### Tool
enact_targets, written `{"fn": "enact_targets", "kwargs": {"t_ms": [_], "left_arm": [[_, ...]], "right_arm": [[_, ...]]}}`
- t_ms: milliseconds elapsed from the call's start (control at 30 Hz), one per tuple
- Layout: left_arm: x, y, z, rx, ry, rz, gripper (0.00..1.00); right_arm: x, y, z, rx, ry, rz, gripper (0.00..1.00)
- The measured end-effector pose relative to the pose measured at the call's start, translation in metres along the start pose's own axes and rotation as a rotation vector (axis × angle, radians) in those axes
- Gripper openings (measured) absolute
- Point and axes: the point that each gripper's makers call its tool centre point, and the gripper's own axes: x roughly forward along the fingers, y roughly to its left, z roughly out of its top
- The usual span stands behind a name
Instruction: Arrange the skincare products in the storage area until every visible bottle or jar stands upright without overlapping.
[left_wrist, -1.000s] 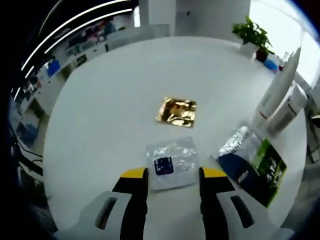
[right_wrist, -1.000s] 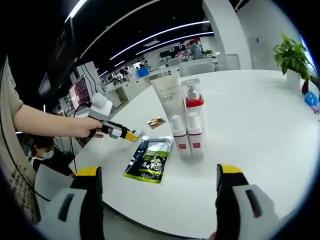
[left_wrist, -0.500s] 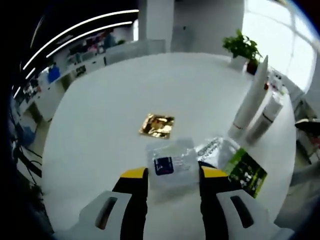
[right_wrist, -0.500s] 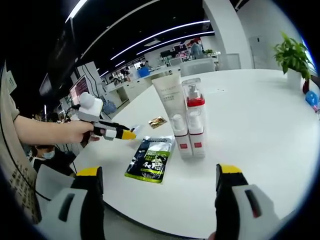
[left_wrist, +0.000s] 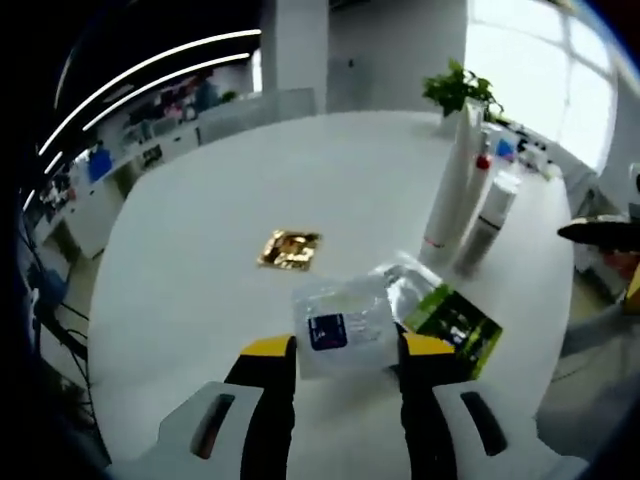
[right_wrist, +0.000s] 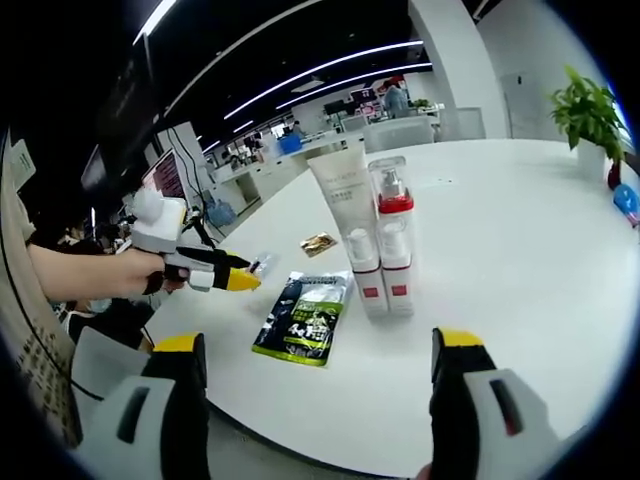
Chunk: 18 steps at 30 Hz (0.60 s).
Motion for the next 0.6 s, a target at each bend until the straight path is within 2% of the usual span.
{"fn": "enact_targets", "kwargs": {"t_ms": [300, 600], "left_arm": [[-0.018, -0.012, -0.004, -0.028, -0.031, -0.004, 0.37], [-0.035, -0.023, -0.021, -0.064, -0.031, -0.004, 0.37]], "right_arm": [[0.001, 0.005, -0.001, -0.012, 0.007, 0.020, 0.93], [0.002, 0.010, -0.002, -0.024, 0.015, 0.042, 0.93]]}}
